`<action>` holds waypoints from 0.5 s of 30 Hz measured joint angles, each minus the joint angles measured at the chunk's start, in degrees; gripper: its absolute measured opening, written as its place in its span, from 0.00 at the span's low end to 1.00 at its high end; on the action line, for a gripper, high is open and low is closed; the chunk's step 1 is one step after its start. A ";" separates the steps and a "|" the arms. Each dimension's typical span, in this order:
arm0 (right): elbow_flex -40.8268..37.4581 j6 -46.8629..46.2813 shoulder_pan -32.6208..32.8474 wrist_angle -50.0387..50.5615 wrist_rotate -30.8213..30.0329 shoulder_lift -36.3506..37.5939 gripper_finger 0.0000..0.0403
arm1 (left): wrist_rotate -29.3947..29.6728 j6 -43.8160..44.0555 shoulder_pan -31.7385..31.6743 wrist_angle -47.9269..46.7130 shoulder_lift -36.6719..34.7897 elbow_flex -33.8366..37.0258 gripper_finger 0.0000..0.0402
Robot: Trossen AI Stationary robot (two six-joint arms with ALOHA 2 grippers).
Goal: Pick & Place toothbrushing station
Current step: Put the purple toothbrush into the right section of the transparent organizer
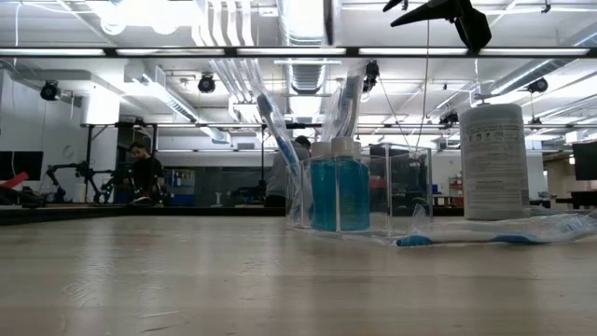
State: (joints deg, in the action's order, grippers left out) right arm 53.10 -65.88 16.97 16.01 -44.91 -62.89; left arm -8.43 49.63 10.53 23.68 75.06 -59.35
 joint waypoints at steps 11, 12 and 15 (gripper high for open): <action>0.00 -0.02 0.00 0.01 0.00 0.01 0.24 | 1.79 0.23 4.98 5.47 6.11 0.24 0.00; 0.00 0.03 0.00 0.02 0.00 -0.01 0.24 | 2.43 0.57 5.24 5.45 6.48 0.28 0.00; 0.00 -0.05 -0.02 0.01 0.00 -0.01 0.24 | 4.23 1.30 6.00 5.84 7.65 0.35 0.01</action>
State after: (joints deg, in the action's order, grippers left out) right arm 53.10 -65.94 16.95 16.02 -44.91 -62.89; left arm -4.20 50.93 16.53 29.51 82.71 -59.00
